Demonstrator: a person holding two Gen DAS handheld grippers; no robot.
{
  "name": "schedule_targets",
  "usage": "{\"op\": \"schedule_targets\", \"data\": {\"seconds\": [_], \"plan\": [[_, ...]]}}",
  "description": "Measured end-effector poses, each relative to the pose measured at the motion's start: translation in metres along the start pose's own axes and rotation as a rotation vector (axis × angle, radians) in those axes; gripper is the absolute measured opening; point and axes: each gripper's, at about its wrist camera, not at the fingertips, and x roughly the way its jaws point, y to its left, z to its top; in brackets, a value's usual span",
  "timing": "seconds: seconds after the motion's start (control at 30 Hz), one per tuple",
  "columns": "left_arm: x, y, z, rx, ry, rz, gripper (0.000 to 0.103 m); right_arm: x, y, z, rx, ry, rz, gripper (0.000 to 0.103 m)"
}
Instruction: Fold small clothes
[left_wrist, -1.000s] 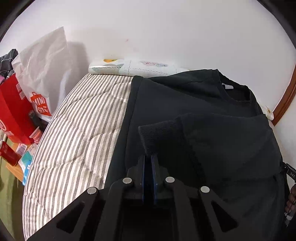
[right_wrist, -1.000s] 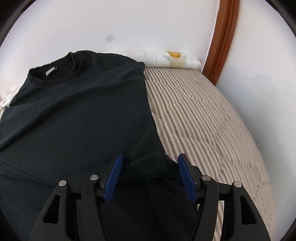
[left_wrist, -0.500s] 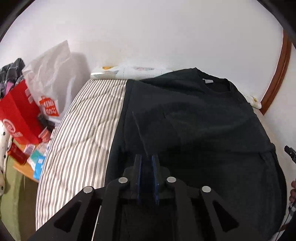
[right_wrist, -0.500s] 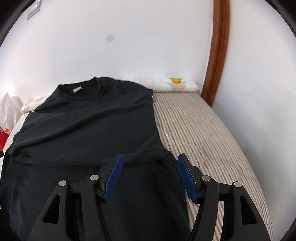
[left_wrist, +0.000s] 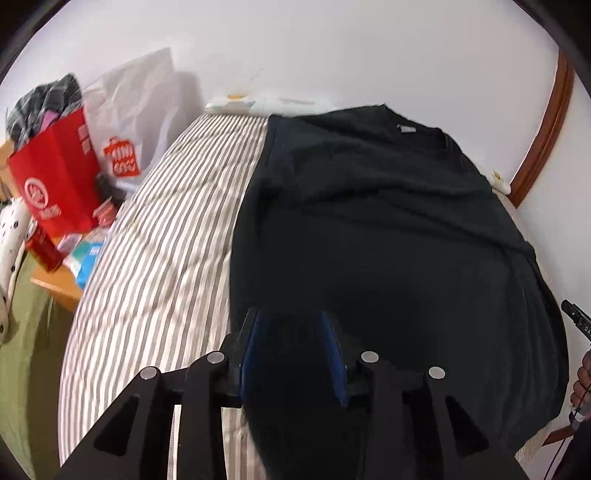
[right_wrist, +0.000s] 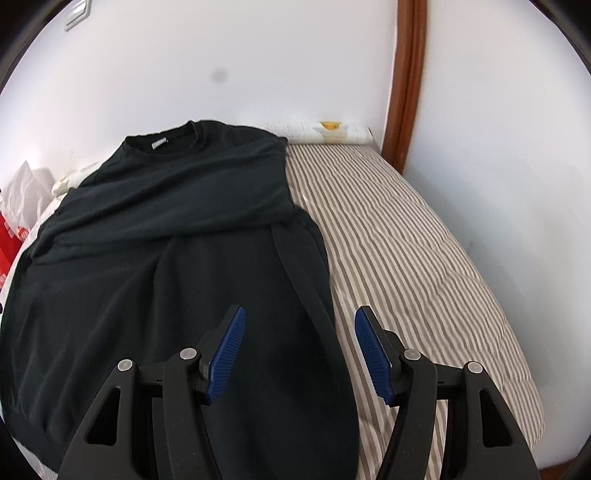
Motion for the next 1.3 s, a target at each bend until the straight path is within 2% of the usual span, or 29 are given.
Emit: {"op": "schedule_targets", "data": {"seconds": [0.13, 0.23, 0.47, 0.73, 1.07, 1.2, 1.27, 1.3], "plan": [[-0.002, 0.008, -0.022, -0.012, 0.015, 0.013, 0.032, -0.002, -0.006, -0.021, 0.012, 0.021, 0.002, 0.061], [-0.003, 0.013, -0.033, -0.019, 0.023, 0.015, 0.041, 0.000, -0.006, -0.031, 0.010, 0.029, 0.008, 0.061], [-0.006, 0.013, -0.045, 0.001, 0.004, 0.009, 0.046, -0.001, -0.001, -0.041, 0.007, 0.027, 0.035, 0.061], [-0.015, 0.019, -0.057, -0.005, -0.019, -0.006, 0.046, 0.004, 0.002, -0.046, -0.008, 0.039, 0.037, 0.061], [-0.020, 0.003, -0.071, 0.058, 0.000, -0.041, 0.046, 0.002, -0.013, -0.067, -0.008, 0.067, 0.038, 0.061], [-0.018, -0.011, -0.073, 0.098, -0.017, -0.004, 0.043, 0.004, -0.020, -0.070, 0.034, 0.059, 0.077, 0.061], [-0.016, -0.016, -0.071, 0.098, -0.019, 0.007, 0.033, 0.006, -0.017, -0.067, 0.039, 0.052, 0.076, 0.056], [-0.015, -0.018, -0.069, 0.094, -0.017, 0.019, 0.028, 0.007, -0.015, -0.065, 0.031, 0.051, 0.077, 0.042]]}}
